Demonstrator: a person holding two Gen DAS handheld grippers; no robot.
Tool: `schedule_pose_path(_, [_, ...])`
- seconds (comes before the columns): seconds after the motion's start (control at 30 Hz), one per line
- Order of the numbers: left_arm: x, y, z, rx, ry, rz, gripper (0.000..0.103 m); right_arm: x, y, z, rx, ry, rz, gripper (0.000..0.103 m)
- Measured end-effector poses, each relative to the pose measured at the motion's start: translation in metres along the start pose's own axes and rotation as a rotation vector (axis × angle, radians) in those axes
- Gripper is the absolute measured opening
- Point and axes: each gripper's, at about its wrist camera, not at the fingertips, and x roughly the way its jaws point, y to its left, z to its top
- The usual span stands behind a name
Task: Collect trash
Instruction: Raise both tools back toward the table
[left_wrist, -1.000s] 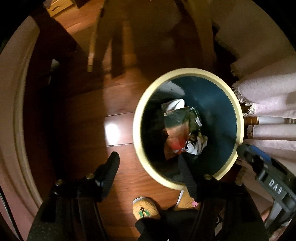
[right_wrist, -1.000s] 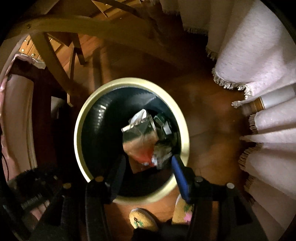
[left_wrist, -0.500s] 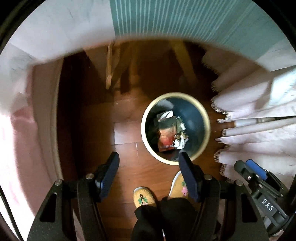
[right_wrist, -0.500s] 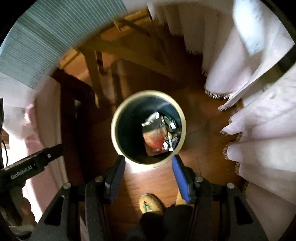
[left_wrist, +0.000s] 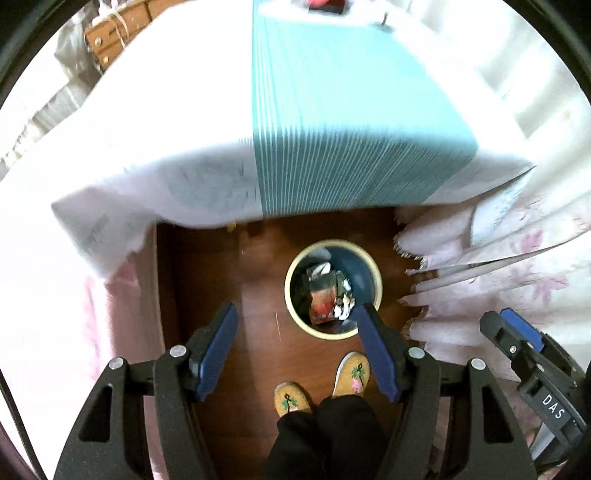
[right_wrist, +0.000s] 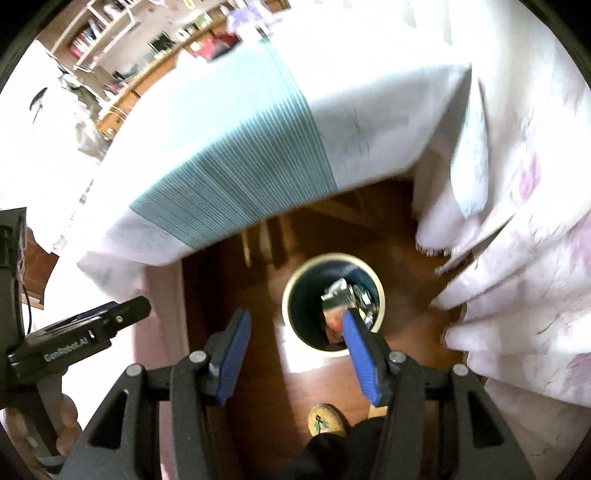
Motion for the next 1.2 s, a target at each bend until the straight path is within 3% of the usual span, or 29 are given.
schedule_pose_path(0.2, [-0.075, -0.005, 0.014, 0.068, -0.11, -0.018, 0.066, -0.055, 0.029, 0.023, -0.056, -0.076, 0.008, 0.053])
schedule_pose_path(0.43, [-0.133, 0.003, 0.023, 0.077, -0.21, -0.046, 0.066, -0.1, 0.058, 0.038, -0.117, -0.165, 0.003, 0.053])
schedule_pose_path(0.93, [-0.194, 0.023, 0.038, 0.083, -0.352, -0.054, 0.068, -0.144, 0.09, 0.057, -0.156, -0.273, -0.015, 0.053])
schedule_pose_path(1.2, [-0.206, 0.031, 0.077, 0.066, -0.411, -0.064, 0.073, -0.147, 0.099, 0.092, -0.187, -0.307, -0.024, 0.053])
